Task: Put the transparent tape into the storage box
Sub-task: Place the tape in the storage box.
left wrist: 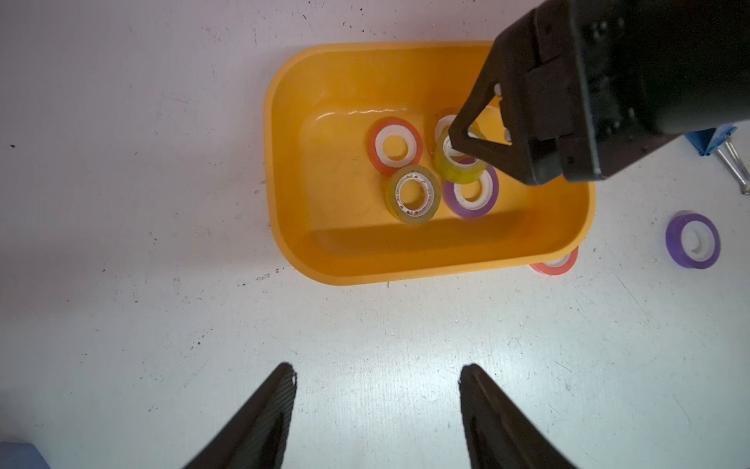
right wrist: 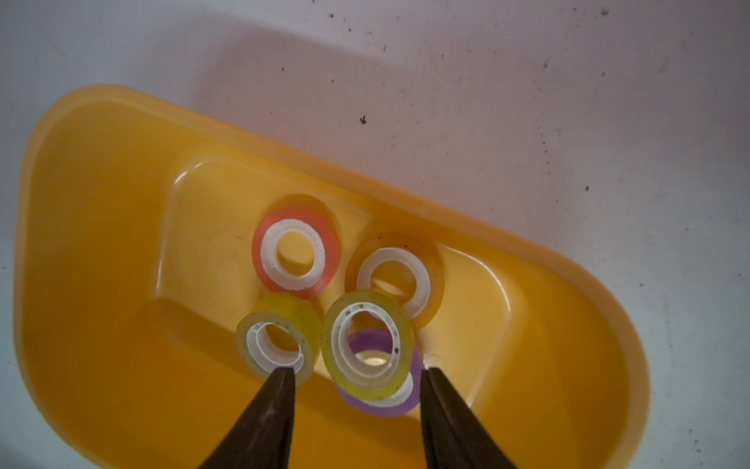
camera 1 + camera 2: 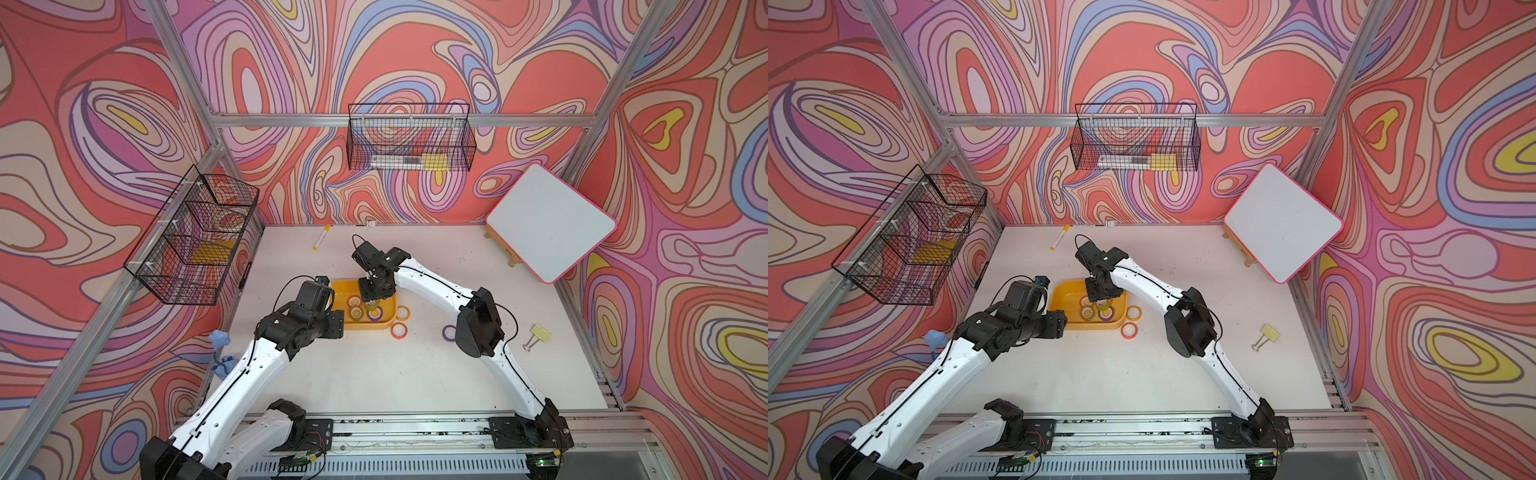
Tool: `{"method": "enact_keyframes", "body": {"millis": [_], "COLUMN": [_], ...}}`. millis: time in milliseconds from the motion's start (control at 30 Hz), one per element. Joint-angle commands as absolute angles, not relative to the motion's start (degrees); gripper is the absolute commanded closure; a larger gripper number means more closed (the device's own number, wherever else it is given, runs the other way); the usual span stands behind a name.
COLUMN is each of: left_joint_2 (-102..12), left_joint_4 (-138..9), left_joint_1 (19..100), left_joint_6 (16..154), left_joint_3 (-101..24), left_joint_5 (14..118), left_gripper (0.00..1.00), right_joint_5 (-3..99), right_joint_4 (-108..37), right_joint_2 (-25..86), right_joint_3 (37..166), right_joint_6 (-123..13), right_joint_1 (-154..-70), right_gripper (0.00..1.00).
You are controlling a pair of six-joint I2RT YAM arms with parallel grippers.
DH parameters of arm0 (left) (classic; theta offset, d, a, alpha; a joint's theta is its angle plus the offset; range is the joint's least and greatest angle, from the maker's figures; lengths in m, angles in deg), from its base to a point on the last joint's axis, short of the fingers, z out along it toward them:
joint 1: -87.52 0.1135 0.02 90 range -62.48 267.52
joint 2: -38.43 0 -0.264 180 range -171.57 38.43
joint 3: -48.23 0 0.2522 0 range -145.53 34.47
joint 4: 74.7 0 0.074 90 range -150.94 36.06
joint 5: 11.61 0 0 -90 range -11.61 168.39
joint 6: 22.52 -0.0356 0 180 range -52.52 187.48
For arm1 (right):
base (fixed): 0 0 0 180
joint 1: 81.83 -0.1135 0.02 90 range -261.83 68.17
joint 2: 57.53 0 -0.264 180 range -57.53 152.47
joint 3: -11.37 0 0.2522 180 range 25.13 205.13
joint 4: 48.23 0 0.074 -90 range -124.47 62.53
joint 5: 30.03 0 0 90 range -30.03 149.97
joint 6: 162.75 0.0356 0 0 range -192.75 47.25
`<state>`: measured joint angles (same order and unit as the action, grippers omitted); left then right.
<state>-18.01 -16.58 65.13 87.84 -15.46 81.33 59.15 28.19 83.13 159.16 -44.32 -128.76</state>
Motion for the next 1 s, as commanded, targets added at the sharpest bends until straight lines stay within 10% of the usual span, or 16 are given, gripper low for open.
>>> {"method": "enact_keyframes", "body": {"millis": [0, 533, 967], "left_joint_2": [-17.8, -19.0, -25.1], "left_joint_4": [-15.8, -17.5, -22.1], "left_joint_1": [65.6, 65.9, 59.4], "left_joint_6": [87.9, 88.2, 88.0], "left_joint_3": [-15.6, -15.7, -19.3], "left_joint_5": [80.9, 79.7, 74.5], "left_gripper": [0.31, 0.3, 0.32], "right_joint_5": [60.5, 61.8, 63.3], "right_joint_4": [27.8, 26.0, 23.5], "right_joint_2": [85.6, 73.5, 45.8], "right_joint_3": [160.0, 153.8, 117.3], "right_joint_6": [-45.3, -44.9, -40.0], "right_joint_1": [-128.8, -128.8, -123.4], "right_gripper": [0.48, 0.43, 0.37]}}
